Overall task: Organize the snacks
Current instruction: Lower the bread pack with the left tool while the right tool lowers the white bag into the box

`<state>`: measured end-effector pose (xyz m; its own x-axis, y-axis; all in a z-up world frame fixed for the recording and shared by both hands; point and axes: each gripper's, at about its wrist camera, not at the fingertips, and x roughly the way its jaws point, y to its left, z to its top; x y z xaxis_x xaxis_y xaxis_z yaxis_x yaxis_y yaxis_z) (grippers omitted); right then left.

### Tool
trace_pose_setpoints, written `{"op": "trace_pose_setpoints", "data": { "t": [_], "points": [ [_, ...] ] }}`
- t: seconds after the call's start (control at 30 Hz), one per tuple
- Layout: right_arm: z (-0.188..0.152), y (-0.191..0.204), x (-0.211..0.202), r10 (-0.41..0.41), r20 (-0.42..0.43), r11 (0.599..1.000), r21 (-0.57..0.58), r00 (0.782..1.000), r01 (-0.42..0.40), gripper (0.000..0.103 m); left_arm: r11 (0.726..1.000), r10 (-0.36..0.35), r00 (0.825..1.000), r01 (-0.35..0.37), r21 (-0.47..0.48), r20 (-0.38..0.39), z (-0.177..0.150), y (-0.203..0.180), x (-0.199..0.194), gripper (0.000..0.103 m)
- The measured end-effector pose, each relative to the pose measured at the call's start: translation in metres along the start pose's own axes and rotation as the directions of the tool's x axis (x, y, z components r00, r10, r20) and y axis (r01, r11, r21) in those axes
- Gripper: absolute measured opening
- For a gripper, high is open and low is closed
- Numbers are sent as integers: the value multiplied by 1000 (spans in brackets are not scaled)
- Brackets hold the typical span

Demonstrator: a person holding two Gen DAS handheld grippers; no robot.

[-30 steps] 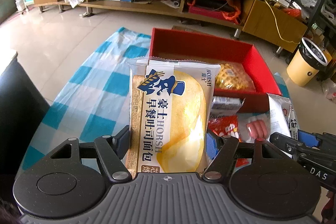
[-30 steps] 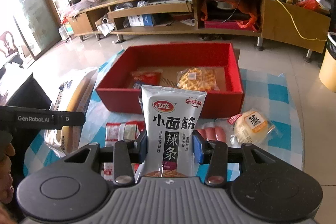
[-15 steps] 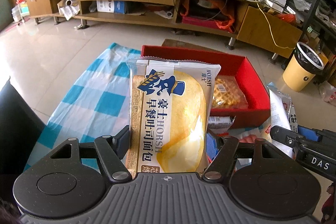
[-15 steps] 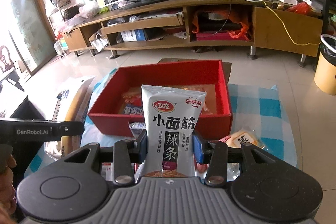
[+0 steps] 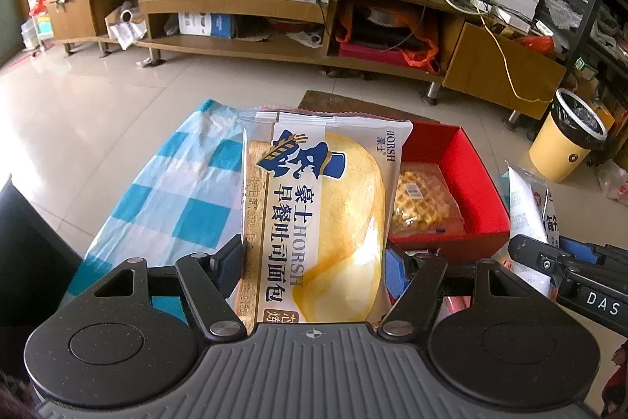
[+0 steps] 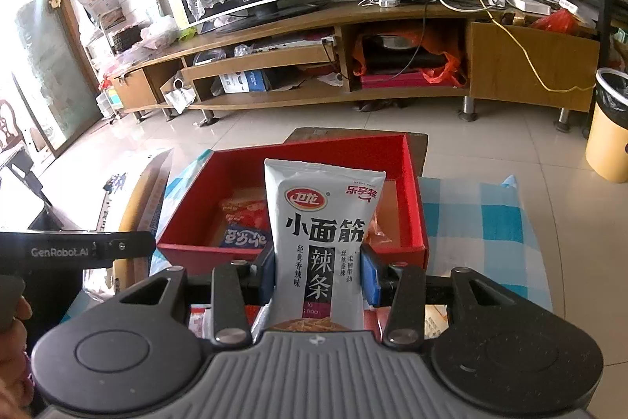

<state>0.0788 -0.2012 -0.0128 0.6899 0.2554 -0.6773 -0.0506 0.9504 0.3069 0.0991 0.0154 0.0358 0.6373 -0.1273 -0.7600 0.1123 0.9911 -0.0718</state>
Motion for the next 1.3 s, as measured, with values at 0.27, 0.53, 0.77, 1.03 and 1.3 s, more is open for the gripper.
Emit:
{"op": "trace_pose_setpoints", "data": {
  "t": [0.27, 0.53, 0.77, 1.03, 1.3],
  "points": [
    [9, -2, 9, -1, 9, 1000, 6, 1000, 1, 40, 1000, 3, 1000, -3, 9, 11, 10, -4, 6, 75],
    [21, -2, 19, 1, 21, 1000, 7, 1000, -1, 40, 1000, 15, 1000, -15, 12, 13, 19, -6, 15, 75],
    [32, -7, 31, 2, 22, 1000, 20, 1000, -2, 40, 999, 30, 999, -30, 23, 16, 26, -9, 24, 75],
    [39, -7, 46, 0, 13, 1000, 22, 1000, -1, 40, 998, 49, 999, -49, 30, 18, 35, -9, 35, 75],
    [47, -7, 64, -2, 2, 1000, 19, 1000, 2, 40, 997, 70, 998, -70, 30, 8, 44, -8, 50, 75]
  ]
}}
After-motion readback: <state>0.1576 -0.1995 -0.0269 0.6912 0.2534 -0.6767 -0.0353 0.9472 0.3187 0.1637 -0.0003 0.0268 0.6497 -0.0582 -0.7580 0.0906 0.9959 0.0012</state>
